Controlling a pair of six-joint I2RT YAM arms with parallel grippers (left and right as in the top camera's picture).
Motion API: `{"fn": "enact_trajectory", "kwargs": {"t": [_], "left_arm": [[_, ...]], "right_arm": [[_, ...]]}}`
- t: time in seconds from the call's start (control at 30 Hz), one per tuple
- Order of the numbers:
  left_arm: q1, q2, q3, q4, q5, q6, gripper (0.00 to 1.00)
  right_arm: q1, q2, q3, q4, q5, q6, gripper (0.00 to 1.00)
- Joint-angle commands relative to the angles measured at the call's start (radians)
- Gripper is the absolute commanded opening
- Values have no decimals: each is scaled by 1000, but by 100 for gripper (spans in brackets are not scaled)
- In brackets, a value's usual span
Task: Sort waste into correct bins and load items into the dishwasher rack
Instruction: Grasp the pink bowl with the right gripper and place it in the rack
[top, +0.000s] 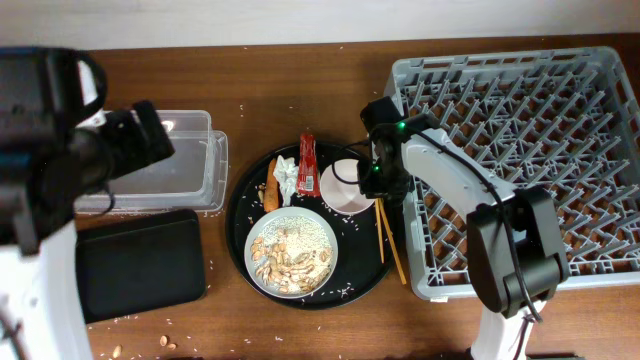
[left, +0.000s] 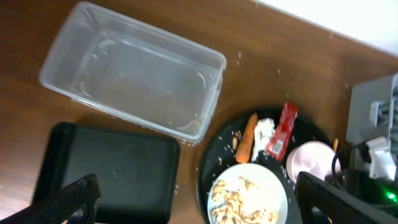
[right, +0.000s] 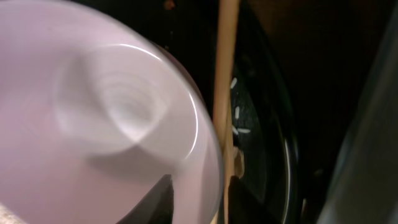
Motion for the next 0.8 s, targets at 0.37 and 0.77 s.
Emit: {"fn": "enact_trajectory", "kwargs": {"t": [0.37, 0.77], "left_arm": [[0, -95, 5, 2, -79, -23, 99], [0, -95, 5, -25, -79, -23, 99]], "right_arm": [[4, -264, 137, -85, 310, -23, 4], [-143, -427, 132, -197, 1180, -19, 4]]}}
